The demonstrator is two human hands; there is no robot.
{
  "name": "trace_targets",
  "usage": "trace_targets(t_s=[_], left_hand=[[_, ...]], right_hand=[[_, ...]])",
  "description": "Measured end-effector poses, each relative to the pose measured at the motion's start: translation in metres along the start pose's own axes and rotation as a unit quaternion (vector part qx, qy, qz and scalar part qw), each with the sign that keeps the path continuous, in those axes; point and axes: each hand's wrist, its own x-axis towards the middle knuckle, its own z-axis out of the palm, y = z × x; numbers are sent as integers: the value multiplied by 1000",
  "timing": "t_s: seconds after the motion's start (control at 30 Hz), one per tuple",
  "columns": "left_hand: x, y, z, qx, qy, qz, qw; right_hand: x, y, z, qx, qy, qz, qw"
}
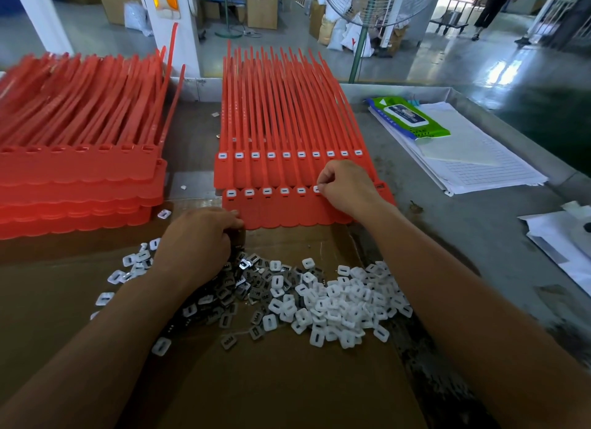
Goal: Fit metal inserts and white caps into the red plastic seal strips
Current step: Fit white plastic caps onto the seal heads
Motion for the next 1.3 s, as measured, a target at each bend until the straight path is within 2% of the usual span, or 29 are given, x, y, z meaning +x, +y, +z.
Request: trace_targets(t_s=[0.3,0.8,1.3], left_hand=[[0,0,0,2,0,0,1000],[0,-1,1,9,4,3,1000],[-1,0,0,4,0,1,1000]], right_hand=[[-1,-2,0,-19,-4,-20,1000],[10,-4,-1,18,-22,37,999],[7,-3,2,-2,-7,26,1000]])
